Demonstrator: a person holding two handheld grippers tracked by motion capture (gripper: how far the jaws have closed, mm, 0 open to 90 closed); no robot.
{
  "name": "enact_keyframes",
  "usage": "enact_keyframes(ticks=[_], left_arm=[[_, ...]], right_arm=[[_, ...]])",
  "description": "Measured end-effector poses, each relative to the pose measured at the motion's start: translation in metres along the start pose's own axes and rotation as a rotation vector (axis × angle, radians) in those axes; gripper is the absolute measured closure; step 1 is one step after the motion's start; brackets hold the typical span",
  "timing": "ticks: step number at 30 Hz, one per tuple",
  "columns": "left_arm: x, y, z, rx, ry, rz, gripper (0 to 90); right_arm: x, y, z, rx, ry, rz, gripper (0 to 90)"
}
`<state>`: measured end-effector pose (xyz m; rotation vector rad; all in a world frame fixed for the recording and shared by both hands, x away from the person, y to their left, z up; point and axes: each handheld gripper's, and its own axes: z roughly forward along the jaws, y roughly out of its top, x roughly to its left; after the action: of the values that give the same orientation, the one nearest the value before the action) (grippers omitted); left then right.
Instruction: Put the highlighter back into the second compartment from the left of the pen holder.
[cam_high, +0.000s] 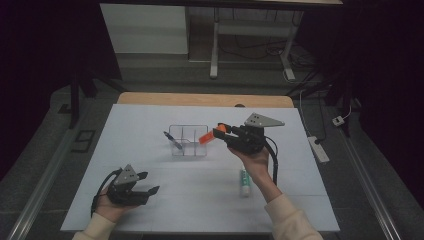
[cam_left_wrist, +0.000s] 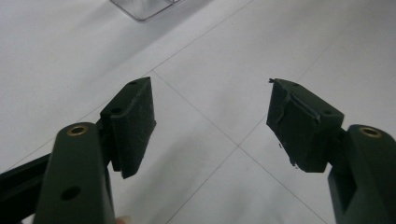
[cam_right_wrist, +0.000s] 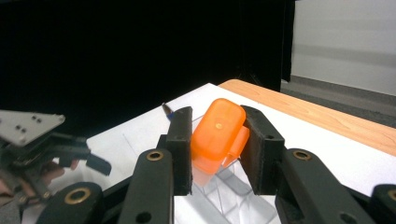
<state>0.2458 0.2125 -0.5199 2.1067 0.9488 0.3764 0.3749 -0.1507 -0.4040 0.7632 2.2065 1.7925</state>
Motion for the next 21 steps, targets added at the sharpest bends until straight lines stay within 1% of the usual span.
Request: enact_keyframes(ticks=[9,17,21], left_arm=[[0.001,0.000,0.001,0.008,-0.011,-0.001,31.6],[-0.001,0.001,0.002,0.014,-0.019,0.007,31.6],[-0.001,0.001,0.003,0.018,-0.020,0.008,31.4]], right_arm=[[-0.001,0.011,0.020,0.009,-0.013,-0.003,65.4],[-0.004,0.016,0.032,0.031,-0.032,-0.007,65.4],[-0.005,0.020,0.040,0.048,-0.049,-0.020,65.4]])
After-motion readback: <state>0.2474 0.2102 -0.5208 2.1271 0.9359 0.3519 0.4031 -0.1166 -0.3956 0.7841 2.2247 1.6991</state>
